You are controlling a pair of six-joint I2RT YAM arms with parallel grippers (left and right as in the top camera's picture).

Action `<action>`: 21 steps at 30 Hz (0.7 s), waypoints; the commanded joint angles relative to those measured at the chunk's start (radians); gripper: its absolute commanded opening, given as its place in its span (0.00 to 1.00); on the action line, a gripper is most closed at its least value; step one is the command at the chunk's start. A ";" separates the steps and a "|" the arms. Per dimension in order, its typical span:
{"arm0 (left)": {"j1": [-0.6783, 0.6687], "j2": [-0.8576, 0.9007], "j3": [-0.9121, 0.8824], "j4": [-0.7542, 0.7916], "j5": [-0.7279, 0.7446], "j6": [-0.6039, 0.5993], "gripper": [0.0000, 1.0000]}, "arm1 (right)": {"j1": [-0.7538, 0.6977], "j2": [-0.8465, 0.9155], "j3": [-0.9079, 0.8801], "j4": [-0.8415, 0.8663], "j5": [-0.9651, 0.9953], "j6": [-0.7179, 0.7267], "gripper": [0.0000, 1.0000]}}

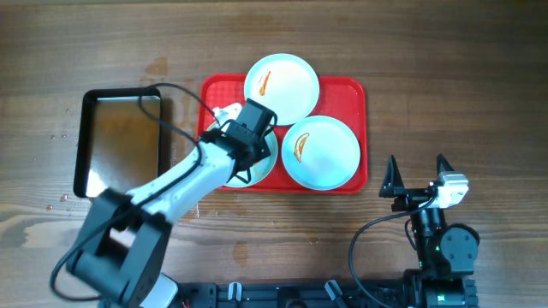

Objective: Clean dirty plates on tray and stack at the side
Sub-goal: 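Scrub the lower-left plate surface with the sponge in left gripper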

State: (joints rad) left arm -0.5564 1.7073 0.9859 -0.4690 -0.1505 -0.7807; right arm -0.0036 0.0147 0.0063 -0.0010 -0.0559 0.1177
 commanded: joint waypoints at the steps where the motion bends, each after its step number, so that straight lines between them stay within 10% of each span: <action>1: -0.002 0.064 -0.008 0.024 0.005 0.249 0.04 | -0.005 -0.005 -0.001 0.002 -0.008 -0.011 1.00; 21: 0.089 -0.093 0.083 -0.241 -0.054 0.357 0.04 | -0.005 -0.005 -0.001 0.002 -0.008 -0.011 1.00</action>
State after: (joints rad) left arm -0.4690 1.7271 1.0122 -0.6991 -0.2634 -0.4381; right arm -0.0036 0.0147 0.0063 -0.0010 -0.0559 0.1177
